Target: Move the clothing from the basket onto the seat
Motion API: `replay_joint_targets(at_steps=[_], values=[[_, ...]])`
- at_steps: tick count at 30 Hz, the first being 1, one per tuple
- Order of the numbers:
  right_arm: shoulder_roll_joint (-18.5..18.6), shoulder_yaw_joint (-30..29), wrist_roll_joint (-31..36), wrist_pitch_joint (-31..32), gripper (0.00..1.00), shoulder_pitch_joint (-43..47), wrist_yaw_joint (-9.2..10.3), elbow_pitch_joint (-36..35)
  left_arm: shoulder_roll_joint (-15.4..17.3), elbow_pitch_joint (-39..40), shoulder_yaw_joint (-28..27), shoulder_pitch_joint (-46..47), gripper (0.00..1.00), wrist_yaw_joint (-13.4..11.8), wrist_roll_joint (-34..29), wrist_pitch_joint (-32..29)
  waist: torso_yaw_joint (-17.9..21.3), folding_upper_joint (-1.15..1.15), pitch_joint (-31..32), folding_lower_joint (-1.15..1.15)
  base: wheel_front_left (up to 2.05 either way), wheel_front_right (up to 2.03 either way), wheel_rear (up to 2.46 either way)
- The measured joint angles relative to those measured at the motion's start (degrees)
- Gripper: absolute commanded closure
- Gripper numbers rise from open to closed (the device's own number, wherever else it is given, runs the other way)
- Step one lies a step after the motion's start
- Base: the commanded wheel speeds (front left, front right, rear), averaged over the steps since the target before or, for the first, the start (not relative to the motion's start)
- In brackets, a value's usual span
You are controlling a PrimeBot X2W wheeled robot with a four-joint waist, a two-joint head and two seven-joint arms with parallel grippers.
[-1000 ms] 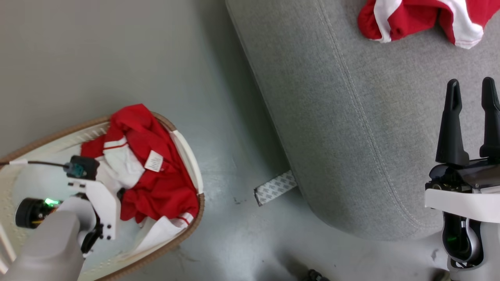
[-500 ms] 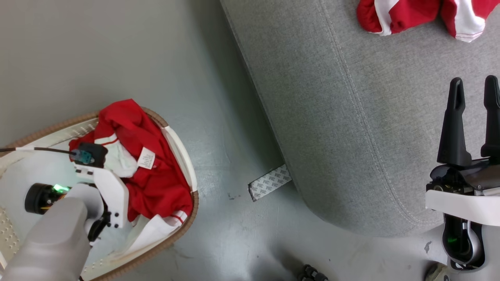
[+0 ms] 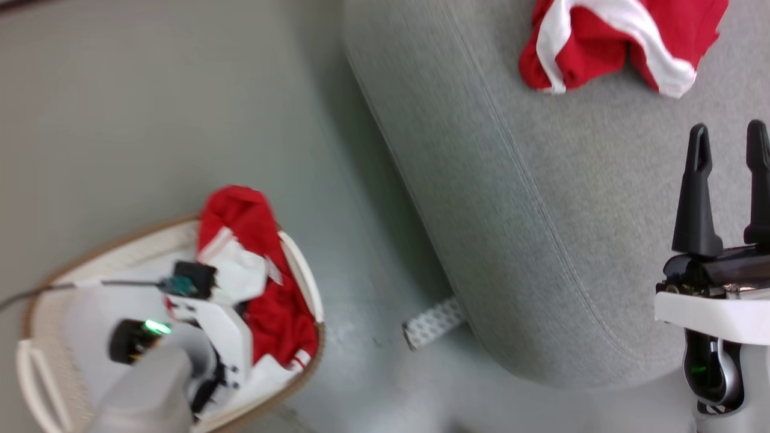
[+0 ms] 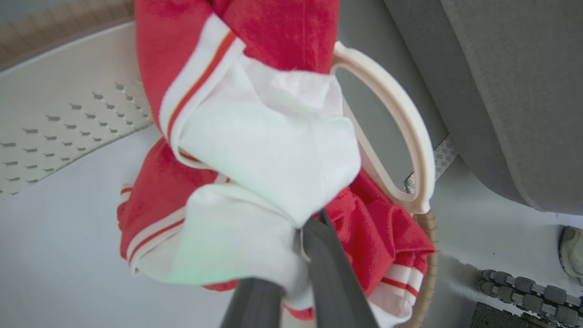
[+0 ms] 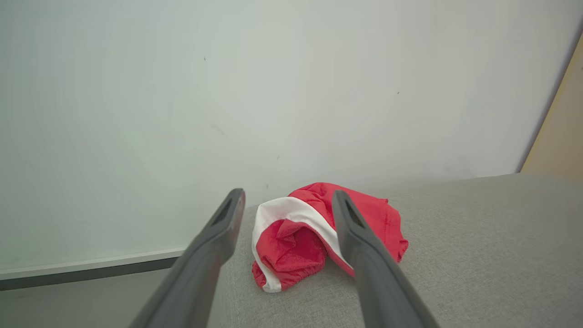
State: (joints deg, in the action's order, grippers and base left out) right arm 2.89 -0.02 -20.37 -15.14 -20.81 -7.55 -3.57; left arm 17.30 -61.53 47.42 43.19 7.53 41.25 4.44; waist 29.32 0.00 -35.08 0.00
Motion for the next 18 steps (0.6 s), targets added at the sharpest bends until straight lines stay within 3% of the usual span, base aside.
replay_joint_targets(at_steps=[9,18], values=[[1.11,-0.48,4.25,0.0,0.0,3.32,0.0,2.32,-4.33,3.58,4.79,-4.83,1.0,0.0,4.72,7.14,-5.42,0.0,11.66,0.0,0.0,0.0,0.0],[4.07,0.68,3.66,0.0,0.0,8.62,0.0,4.92,-5.43,9.33,7.24,-6.67,1.0,0.0,6.61,10.28,-12.03,0.0,23.26,-0.01,0.0,0.0,0.0]])
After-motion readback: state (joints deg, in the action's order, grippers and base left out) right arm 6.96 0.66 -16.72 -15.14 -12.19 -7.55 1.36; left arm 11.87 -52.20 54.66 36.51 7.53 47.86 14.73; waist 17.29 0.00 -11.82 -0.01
